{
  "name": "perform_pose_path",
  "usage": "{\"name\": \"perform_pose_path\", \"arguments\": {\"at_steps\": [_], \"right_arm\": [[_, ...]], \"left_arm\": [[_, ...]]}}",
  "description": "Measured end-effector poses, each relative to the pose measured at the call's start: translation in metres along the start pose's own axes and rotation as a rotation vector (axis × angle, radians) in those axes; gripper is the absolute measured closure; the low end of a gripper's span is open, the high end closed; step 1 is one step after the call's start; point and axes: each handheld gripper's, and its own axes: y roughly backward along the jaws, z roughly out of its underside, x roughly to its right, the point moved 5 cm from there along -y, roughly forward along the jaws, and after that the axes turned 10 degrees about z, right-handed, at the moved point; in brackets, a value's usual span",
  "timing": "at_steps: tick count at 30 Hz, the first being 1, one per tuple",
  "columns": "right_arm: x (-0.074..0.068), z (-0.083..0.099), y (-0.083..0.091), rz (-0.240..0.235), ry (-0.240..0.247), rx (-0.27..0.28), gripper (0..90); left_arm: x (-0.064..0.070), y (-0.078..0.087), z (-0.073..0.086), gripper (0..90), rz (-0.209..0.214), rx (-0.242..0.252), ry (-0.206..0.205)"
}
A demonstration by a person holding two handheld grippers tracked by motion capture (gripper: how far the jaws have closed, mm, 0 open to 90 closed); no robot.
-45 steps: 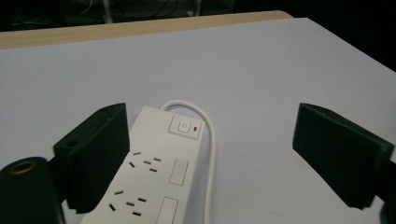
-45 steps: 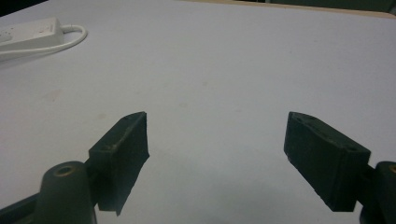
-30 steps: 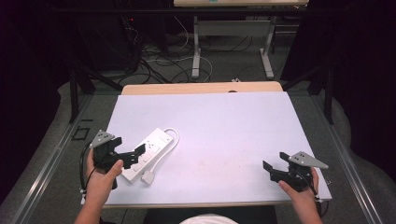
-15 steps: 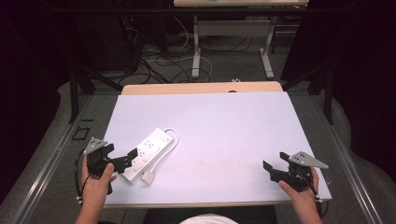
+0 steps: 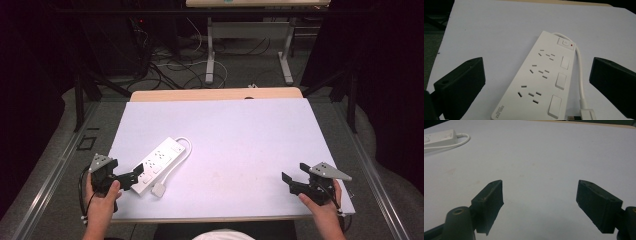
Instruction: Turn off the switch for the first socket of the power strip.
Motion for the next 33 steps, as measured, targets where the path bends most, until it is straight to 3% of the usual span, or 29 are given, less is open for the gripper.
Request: {"name": "perform_pose_path", "arguments": {"at_steps": [20,33], "right_arm": [[0.002,0.000,0.001,-0.002,-0.013,-0.011,20.8],[0.004,0.001,0.000,0.005,-0.006,-0.011,20.8]], "left_arm": [[-0.023,-0.002,0.016,0.2,-0.035,-0.028,0.048],[-0.027,-0.008,0.023,0.2,-0.035,-0.063,0.068]]}}
